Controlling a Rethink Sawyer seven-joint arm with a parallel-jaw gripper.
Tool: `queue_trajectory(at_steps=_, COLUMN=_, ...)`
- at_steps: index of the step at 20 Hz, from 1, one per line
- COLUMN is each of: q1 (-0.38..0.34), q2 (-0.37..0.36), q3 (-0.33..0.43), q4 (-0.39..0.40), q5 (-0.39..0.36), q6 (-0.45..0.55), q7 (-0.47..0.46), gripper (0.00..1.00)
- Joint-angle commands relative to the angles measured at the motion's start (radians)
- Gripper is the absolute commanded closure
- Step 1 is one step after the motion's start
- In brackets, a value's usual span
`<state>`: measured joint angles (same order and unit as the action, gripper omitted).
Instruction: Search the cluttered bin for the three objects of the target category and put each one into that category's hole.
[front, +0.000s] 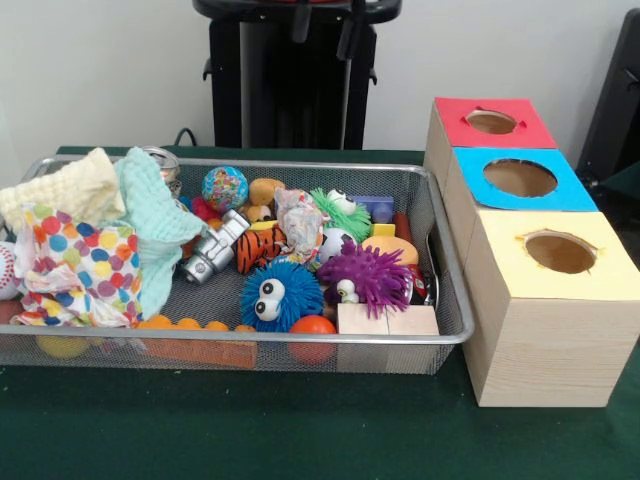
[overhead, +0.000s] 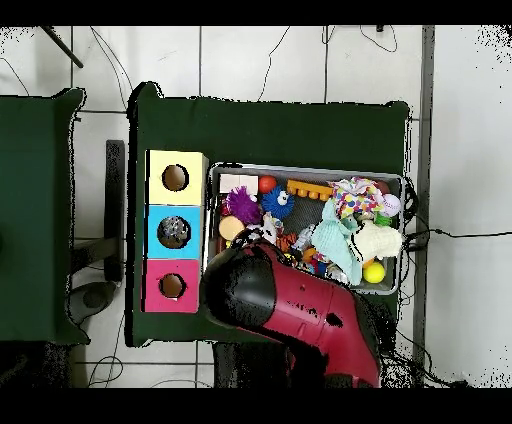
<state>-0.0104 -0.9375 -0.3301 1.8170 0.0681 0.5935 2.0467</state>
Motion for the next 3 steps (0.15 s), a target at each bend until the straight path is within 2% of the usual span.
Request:
queue_trajectory(at_steps=1, q1=-0.034, q2=0.021, q3=0.145, q4=-0.031, q5=-0.091, q6=-0.005, q7=-0.102, gripper=0.00)
queue_trajectory(at_steps=3, q1=-0.046, q2=0.027, q3=0.162, q4=-0.028, q5=-0.095, q6=-0.012, q7=-0.092, gripper=0.00)
